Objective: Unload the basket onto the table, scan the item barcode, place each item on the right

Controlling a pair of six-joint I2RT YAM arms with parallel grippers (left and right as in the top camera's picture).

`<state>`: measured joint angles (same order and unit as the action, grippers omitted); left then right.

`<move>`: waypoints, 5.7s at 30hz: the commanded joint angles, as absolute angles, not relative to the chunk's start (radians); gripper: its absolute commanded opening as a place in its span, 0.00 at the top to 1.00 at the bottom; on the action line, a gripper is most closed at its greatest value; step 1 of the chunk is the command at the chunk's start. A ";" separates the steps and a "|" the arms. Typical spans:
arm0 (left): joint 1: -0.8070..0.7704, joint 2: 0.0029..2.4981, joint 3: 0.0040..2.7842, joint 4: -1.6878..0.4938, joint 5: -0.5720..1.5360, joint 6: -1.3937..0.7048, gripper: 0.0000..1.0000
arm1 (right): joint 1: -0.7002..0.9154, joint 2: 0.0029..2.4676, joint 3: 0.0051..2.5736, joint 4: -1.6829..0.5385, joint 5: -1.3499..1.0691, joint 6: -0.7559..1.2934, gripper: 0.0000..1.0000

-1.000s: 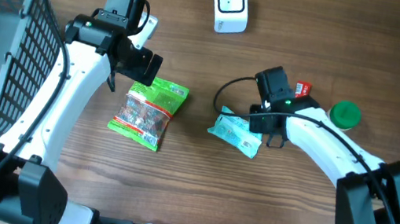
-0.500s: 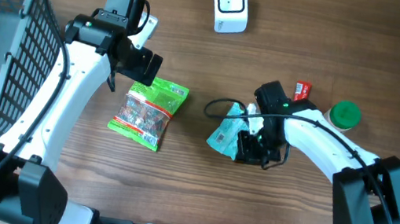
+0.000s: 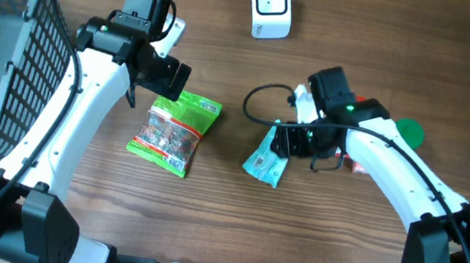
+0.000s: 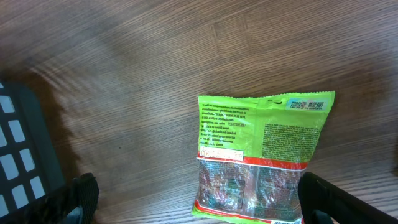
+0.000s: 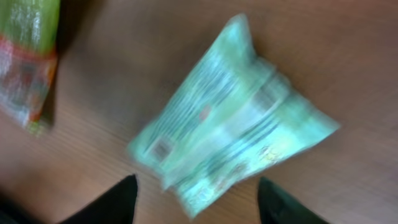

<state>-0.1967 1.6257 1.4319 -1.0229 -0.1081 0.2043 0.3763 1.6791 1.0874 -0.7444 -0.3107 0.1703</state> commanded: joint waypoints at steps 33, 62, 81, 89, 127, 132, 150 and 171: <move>-0.199 1.621 1.442 -1.021 -0.117 0.213 0.00 | 0.290 1.777 1.128 -0.675 -0.407 -0.071 0.96; -0.199 1.621 1.442 -1.021 -0.117 0.213 0.00 | 0.232 1.137 1.066 -0.770 -0.389 0.089 0.96; -0.199 1.621 1.442 -1.021 -0.117 0.213 0.00 | 0.233 1.703 1.076 -0.490 -0.359 0.053 0.50; -0.199 1.621 1.442 -1.021 -0.117 0.213 0.00 | 0.320 1.647 1.133 -0.654 -0.341 0.055 0.69; -0.199 1.621 1.442 -1.021 -0.117 0.213 0.00 | 0.543 1.836 1.022 -0.475 -0.071 -0.005 0.25; -0.199 1.621 1.442 -1.021 -0.117 0.213 0.00 | 0.543 1.734 1.080 -0.503 -0.169 -0.024 0.25; -0.199 1.621 1.442 -1.021 -0.117 0.213 0.00 | 0.543 1.648 0.854 -0.551 0.010 0.240 0.88; -0.199 1.621 1.442 -1.021 -0.117 0.213 0.00 | 0.544 1.644 0.961 -0.492 -0.130 0.246 0.92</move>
